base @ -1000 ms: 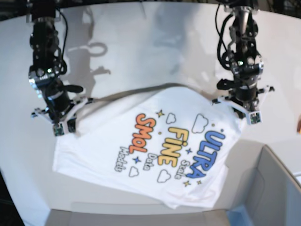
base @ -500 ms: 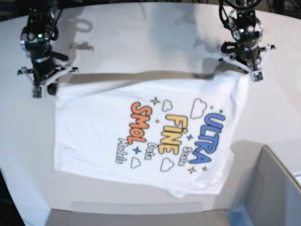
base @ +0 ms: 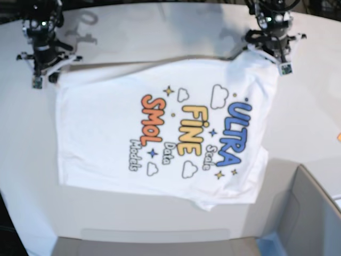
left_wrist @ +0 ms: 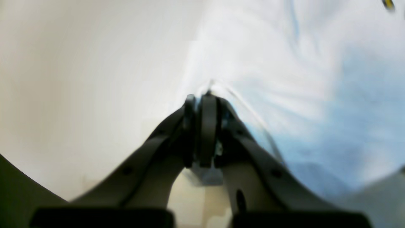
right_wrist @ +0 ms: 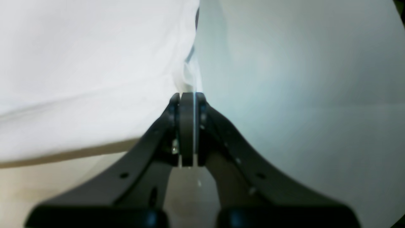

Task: Layout the t-shirt on the table in an organized manner, then fold the t-shirt properly
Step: 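Lift the shirt again with both grippers and pull it taut, then drag the shirt edge with the left gripper toward the hem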

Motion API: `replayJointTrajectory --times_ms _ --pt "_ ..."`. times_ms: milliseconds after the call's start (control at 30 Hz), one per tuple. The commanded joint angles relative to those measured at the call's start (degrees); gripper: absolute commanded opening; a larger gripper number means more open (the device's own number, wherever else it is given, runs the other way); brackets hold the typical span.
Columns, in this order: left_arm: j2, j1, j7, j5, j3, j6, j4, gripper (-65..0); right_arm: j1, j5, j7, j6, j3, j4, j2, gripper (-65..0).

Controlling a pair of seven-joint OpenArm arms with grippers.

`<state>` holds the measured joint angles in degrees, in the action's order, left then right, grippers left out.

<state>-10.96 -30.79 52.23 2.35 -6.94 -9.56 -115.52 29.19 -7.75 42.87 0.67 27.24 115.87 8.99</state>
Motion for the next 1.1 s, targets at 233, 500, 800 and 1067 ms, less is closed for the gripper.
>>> replayJointTrajectory --times_ms 233,500,800,1067 --pt "-0.6 2.3 0.3 -0.7 -0.3 -0.3 -1.0 -65.0 -0.6 -6.8 -1.5 0.0 0.4 0.9 2.0 -65.0" --pt "-0.8 7.3 2.8 -0.8 0.1 -0.3 -1.0 -65.0 -2.8 -7.2 -1.4 0.0 0.4 0.0 2.3 -65.0" --pt "-4.9 18.4 11.6 -0.8 0.5 -0.2 -0.9 -65.0 -6.6 -7.3 -1.2 0.1 0.1 -2.2 3.5 -65.0" --pt "-7.3 26.8 16.3 -0.8 10.7 -0.2 0.0 -65.0 -9.3 -7.2 -1.4 0.2 -2.0 -6.3 3.6 -65.0"
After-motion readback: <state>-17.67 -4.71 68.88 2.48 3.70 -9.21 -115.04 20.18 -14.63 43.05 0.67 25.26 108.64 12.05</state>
